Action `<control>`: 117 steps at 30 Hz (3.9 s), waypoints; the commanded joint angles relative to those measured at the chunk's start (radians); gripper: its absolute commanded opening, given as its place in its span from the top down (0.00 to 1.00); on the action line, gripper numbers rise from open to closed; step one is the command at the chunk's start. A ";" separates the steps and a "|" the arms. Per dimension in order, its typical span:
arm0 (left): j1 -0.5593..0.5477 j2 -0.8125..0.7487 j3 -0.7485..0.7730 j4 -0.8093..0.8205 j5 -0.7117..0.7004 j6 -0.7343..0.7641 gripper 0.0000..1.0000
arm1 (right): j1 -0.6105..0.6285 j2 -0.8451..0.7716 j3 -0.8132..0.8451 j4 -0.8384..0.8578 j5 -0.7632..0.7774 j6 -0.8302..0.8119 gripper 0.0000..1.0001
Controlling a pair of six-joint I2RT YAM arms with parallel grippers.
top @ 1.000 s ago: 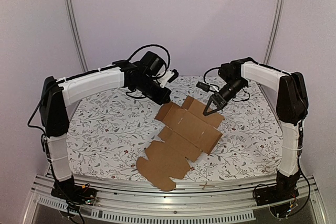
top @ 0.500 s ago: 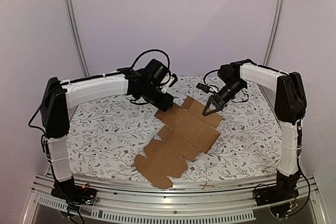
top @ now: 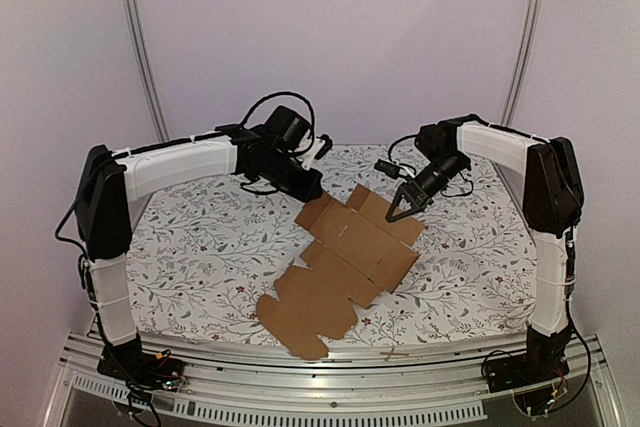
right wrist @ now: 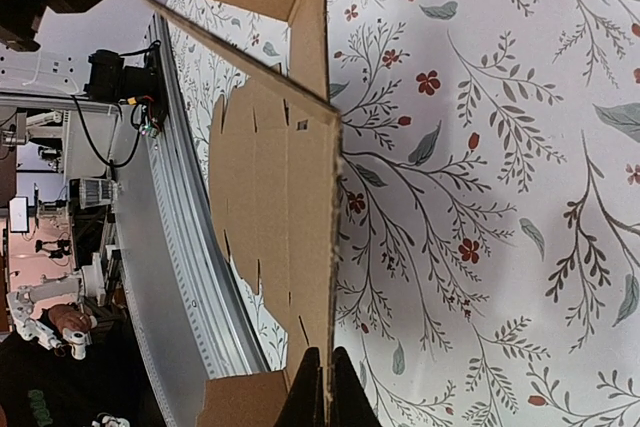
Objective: Fold the paper box
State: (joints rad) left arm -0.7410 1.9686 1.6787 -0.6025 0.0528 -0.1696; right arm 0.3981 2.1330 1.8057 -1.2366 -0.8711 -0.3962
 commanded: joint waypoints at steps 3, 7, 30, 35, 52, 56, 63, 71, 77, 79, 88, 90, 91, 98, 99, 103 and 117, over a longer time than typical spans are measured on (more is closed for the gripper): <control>-0.005 0.007 0.002 0.038 0.063 0.028 0.96 | -0.008 0.010 -0.008 0.015 -0.016 0.018 1.00; -0.048 0.006 0.012 0.022 -0.004 0.047 1.00 | -0.017 0.013 -0.008 0.027 -0.047 0.054 1.00; -0.219 0.025 0.087 -0.062 -0.592 -0.034 0.80 | -0.024 -0.010 -0.014 0.077 -0.038 0.174 1.00; -0.196 -0.070 0.134 -0.091 -0.389 -0.020 0.42 | -0.024 -0.023 -0.026 0.080 0.039 0.121 1.00; 0.191 0.117 0.461 -0.272 0.470 0.224 0.37 | 0.070 -0.110 0.095 -0.171 -0.036 -0.298 1.00; 0.148 0.129 0.449 -0.310 0.571 0.319 0.34 | 0.094 -0.068 0.157 -0.208 -0.020 -0.307 1.00; 0.073 0.121 0.388 -0.338 0.705 0.390 0.34 | 0.107 -0.024 0.223 -0.202 -0.040 -0.254 1.00; 0.067 0.066 0.290 -0.326 0.763 0.410 0.33 | 0.108 -0.011 0.211 -0.204 -0.032 -0.236 1.00; 0.051 0.102 0.286 -0.280 0.724 0.379 0.39 | 0.119 -0.018 0.209 -0.216 -0.046 -0.257 1.00; 0.051 0.112 0.286 -0.250 0.724 0.362 0.40 | 0.131 -0.026 0.202 -0.229 -0.046 -0.280 1.00; 0.048 0.013 0.330 -0.156 0.352 0.246 0.27 | 0.142 -0.036 0.176 -0.190 -0.011 -0.268 1.00; 0.040 -0.014 0.354 -0.161 0.218 0.177 0.25 | 0.142 -0.033 0.174 -0.140 0.015 -0.169 1.00; 0.027 -0.029 0.352 -0.164 0.165 0.152 0.25 | 0.142 -0.032 0.175 -0.115 0.016 -0.140 1.00; -0.073 -0.059 0.216 -0.117 0.009 0.052 0.23 | 0.136 -0.004 0.147 -0.028 -0.004 0.048 1.00; -0.081 -0.044 0.211 -0.118 -0.010 0.038 0.23 | 0.130 0.003 0.133 -0.004 0.001 0.083 1.00; -0.103 0.021 0.204 -0.102 -0.073 -0.008 0.23 | 0.086 0.039 0.077 0.073 -0.033 0.214 1.00; -0.100 0.207 0.322 -0.124 -0.061 -0.041 0.21 | 0.020 0.029 -0.056 0.117 -0.169 0.127 1.00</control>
State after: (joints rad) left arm -0.8459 2.1498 1.9442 -0.7238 -0.0078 -0.1947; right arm 0.4057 2.1952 1.7752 -1.1374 -0.9817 -0.2276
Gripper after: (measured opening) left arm 0.787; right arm 0.005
